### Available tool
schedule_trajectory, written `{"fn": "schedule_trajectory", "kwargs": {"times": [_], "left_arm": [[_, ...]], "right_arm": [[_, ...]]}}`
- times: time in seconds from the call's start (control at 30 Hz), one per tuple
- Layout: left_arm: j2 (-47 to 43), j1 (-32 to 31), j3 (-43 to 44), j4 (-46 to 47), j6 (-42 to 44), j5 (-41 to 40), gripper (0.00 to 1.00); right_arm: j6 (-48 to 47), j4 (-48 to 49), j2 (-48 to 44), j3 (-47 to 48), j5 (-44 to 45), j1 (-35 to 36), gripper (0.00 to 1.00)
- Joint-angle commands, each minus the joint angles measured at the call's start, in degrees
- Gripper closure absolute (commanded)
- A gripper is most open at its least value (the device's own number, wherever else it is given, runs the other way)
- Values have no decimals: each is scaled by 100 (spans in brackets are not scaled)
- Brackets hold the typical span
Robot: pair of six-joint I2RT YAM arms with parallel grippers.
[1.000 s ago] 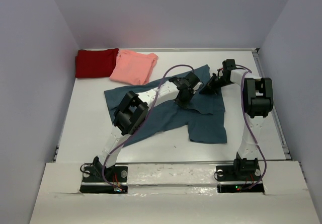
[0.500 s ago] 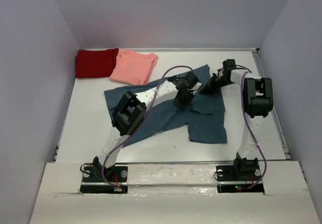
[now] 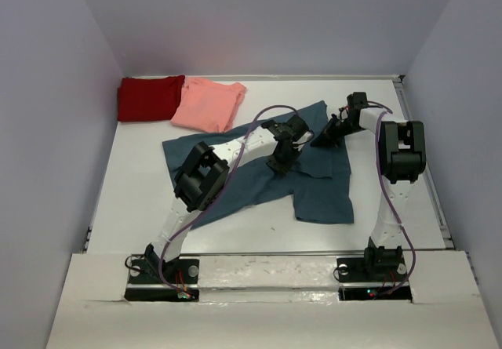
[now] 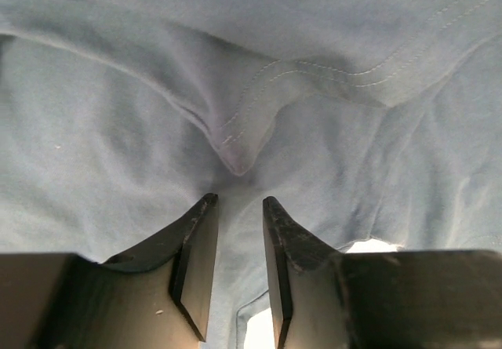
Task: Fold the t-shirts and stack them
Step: Fold the flattened tshirt in 1/3 of the way
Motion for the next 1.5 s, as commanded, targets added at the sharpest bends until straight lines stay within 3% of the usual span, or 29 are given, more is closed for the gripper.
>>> {"fn": "schedule_trajectory", "kwargs": {"times": [0.0,0.2,0.4,0.6,0.77,1.13,1.47], "left_arm": [[-408,23,111,-164,-24,-308,60],[-952,225,-20,91,-243,-828,57],[-1813,1463,-888,583,-990,-20,57],[-2474,2333,-1864,364,-1622,-1003,57],[-2649,2853,-2506,538,-1992,-733,57],[-2298,3275,-2894,838,-2186,-608,58],[-1630,3381,-2727,1049,-2186,-652,61]], "right_arm": [[-224,-94,238,86,589,-67,100],[-286,-146,246,191,712,-67,100],[-224,-260,378,464,703,-181,100],[-286,-331,404,596,747,-234,100],[-312,-348,466,648,703,-234,100],[-383,-445,501,772,686,-234,100],[-409,-489,414,675,738,-287,100]]}}
